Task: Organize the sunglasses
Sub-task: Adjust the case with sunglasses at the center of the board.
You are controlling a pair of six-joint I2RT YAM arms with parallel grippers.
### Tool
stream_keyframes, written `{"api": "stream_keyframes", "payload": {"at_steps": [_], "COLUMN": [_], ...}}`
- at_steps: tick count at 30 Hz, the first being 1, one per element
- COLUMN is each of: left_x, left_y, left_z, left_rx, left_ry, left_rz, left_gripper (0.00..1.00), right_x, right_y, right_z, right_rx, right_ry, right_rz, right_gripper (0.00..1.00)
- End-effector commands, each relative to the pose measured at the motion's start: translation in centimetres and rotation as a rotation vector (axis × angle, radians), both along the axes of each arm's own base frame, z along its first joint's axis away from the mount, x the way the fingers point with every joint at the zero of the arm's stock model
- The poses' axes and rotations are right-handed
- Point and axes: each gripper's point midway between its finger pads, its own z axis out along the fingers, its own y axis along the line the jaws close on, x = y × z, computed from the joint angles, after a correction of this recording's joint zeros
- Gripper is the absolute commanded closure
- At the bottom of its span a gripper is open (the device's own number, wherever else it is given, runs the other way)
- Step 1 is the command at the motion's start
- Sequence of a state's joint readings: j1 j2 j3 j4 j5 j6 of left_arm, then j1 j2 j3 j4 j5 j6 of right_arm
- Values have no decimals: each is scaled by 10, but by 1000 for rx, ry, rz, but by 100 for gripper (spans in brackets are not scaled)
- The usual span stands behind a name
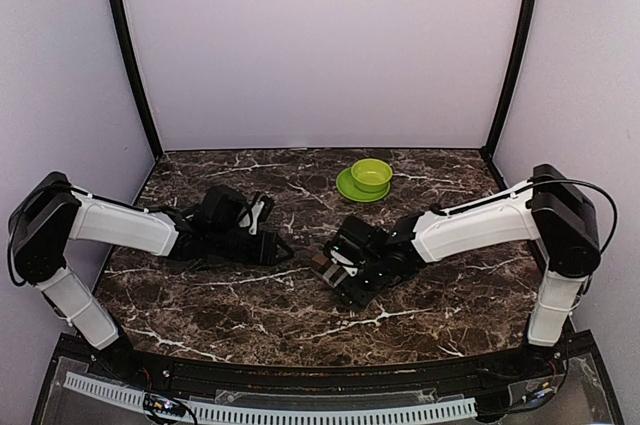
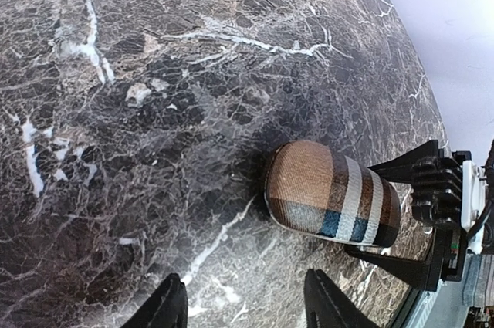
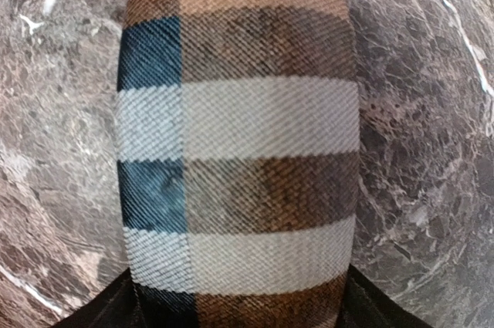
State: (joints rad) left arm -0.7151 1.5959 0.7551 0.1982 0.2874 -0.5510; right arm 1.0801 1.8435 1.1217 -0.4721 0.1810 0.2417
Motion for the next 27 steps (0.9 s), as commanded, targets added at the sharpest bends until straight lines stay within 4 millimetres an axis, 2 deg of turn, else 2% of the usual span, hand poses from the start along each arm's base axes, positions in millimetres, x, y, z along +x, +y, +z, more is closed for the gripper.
{"api": "stream_keyframes", "payload": {"at_steps": [1, 5, 9, 12, 14, 16, 18, 23, 27], "left_x": [2, 0, 2, 2, 2, 1, 1, 1, 1], "left_y": [-5, -6, -6, -6, -6, -6, -6, -7, -7], "left_z": [3, 3, 4, 6, 6, 5, 4, 2, 2], "left_rx": [-38, -43, -42, -42, -42, -40, -38, -41, -45], "left_ry": [9, 17, 5, 1, 1, 5, 8, 18, 21], "left_rz": [-6, -9, -12, -10, -10, -9, -9, -11, -13], "left_gripper": [47, 48, 48, 48, 48, 47, 48, 48, 48], "right_x": [-4, -5, -6, -7, -9, -10, -11, -15, -18], "right_y": [-30, -30, -25, -23, -23, -26, -30, -38, -46], "right_z": [-7, -6, -2, -2, -4, -5, -5, -1, -1], "right_rx": [-114, -109, -77, -57, -56, -64, -73, -83, -93], "right_ry": [-22, -22, -24, -19, -13, -12, -16, -16, -15], "right_rz": [-27, -25, -14, -2, 1, -1, -8, -25, -43], "right_gripper": [26, 38, 55, 58, 53, 35, 25, 19, 22]}}
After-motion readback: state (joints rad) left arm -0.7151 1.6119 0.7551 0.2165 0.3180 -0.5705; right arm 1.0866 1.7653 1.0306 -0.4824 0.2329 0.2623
